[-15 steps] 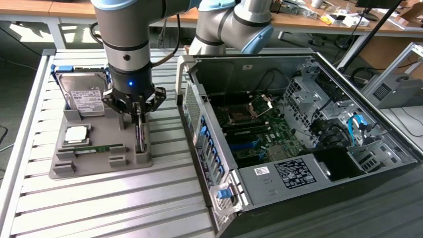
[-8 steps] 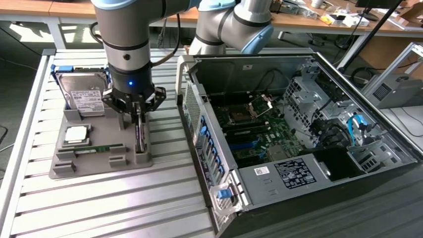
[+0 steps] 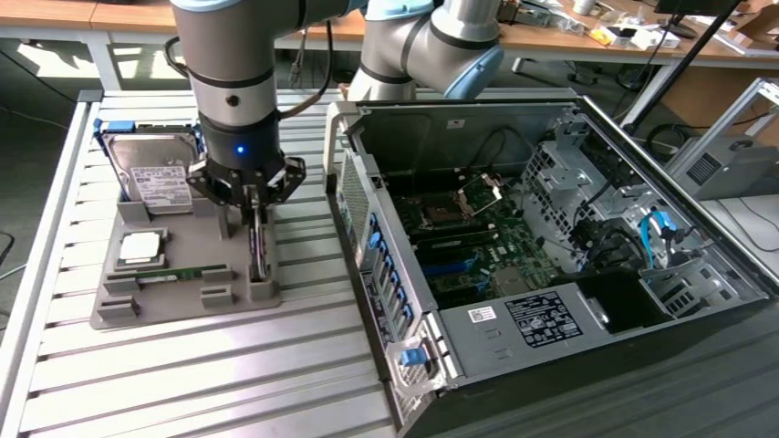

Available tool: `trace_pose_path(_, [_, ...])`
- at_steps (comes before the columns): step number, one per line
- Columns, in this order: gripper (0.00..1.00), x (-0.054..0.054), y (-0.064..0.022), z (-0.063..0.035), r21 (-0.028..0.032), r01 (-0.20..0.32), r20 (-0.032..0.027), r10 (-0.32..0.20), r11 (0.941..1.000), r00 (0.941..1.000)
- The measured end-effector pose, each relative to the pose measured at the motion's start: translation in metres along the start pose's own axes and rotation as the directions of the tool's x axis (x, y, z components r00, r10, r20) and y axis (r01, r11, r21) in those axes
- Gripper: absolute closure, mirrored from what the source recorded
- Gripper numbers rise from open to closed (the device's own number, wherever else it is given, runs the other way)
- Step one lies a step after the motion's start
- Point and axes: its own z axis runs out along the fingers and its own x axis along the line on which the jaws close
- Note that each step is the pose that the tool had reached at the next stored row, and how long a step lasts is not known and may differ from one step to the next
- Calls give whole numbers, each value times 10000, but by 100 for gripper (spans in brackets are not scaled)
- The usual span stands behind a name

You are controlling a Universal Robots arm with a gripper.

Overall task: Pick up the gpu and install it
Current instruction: 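Pick up the gpu and move the gpu toward the slot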

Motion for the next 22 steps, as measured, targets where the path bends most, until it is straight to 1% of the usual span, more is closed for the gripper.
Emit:
trace_pose_path(11, [73, -1, 2, -49, 0, 0, 0, 0, 10000, 10000])
trace_pose_path(22, [73, -3, 5, -121, 0, 0, -1, 0, 10000, 10000])
